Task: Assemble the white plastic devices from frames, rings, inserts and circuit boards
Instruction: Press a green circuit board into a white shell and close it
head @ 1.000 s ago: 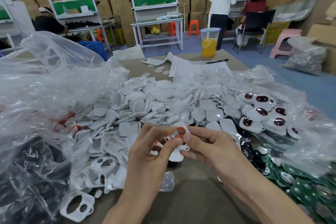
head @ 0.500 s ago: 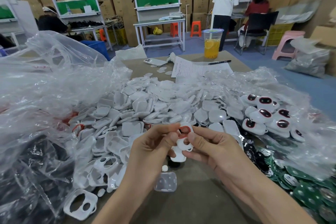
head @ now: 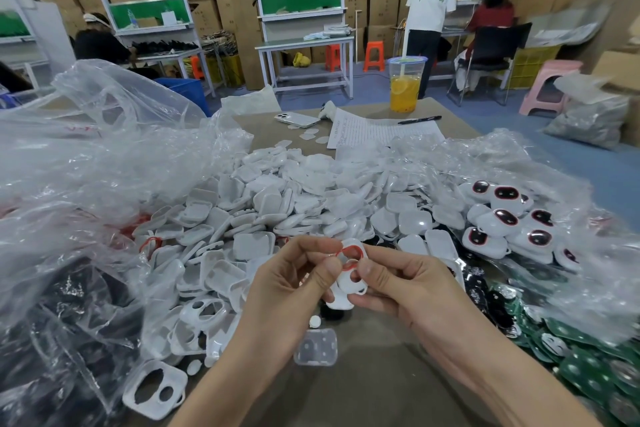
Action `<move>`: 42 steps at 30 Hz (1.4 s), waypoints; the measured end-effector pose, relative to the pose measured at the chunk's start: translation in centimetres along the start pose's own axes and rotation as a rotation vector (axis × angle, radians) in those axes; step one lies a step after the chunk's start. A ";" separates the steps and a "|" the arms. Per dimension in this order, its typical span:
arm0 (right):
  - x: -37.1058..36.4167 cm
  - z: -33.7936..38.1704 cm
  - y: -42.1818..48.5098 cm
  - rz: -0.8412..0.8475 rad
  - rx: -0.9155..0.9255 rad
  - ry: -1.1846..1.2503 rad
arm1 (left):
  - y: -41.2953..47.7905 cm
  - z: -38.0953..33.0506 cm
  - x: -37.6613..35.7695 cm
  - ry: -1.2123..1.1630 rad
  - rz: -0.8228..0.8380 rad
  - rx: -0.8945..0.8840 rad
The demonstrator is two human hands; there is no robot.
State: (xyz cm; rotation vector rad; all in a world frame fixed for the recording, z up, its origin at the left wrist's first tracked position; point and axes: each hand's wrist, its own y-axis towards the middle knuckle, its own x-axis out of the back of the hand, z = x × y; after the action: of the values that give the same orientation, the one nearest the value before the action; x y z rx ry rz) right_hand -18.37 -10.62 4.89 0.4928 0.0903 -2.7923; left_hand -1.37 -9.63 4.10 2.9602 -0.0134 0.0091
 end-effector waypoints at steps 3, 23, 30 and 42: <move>0.0 -0.1 0.1 -0.007 0.002 -0.010 | 0.1 0.2 0.1 0.009 0.002 0.019; -0.1 -0.9 0.6 -0.025 0.061 -0.155 | 0.5 1.2 -0.1 0.050 -0.014 0.066; -0.1 -0.9 0.7 -0.045 0.089 -0.189 | 0.6 1.2 -0.3 0.078 -0.061 0.061; -0.5 -1.1 0.6 -0.023 0.147 -0.203 | 0.4 1.1 -0.8 0.109 -0.089 0.041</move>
State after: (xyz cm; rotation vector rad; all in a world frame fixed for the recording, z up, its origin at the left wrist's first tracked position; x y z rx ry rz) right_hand -17.40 -10.93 3.99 0.2407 -0.1557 -2.8664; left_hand -2.12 -10.19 3.08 2.9932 0.1342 0.1612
